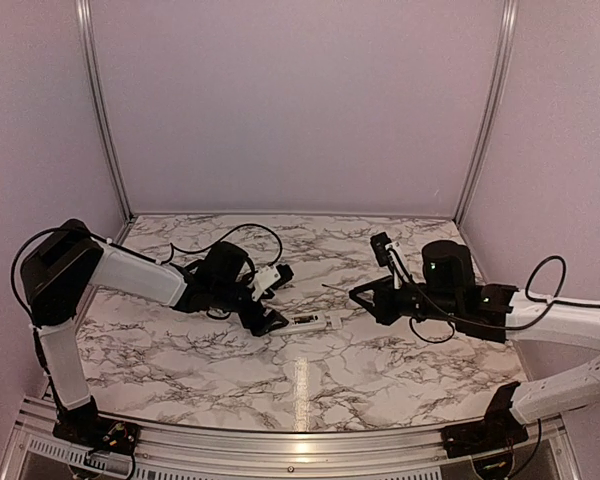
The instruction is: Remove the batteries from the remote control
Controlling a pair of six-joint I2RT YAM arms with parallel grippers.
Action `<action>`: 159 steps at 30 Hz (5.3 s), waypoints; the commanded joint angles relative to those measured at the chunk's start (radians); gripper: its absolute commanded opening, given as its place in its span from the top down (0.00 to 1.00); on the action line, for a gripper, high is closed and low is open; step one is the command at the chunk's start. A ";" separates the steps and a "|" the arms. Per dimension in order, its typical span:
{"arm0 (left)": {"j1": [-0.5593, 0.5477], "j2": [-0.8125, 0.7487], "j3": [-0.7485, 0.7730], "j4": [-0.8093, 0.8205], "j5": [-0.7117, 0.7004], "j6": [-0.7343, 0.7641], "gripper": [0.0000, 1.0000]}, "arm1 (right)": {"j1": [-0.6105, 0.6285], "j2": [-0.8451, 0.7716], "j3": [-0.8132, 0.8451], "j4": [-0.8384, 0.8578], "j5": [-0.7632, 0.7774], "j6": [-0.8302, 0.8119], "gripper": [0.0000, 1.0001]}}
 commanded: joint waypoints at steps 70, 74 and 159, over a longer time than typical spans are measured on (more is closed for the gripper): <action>-0.129 -0.155 -0.507 0.849 -0.421 0.226 1.00 | -0.015 -0.040 0.077 -0.055 0.082 -0.029 1.00; -0.128 -0.133 -0.502 0.864 -0.429 0.239 1.00 | -0.013 -0.022 0.108 -0.093 0.075 -0.038 1.00; -0.166 -0.022 -0.304 0.495 -0.546 0.275 1.00 | 0.175 0.548 0.521 -0.312 0.262 -0.120 1.00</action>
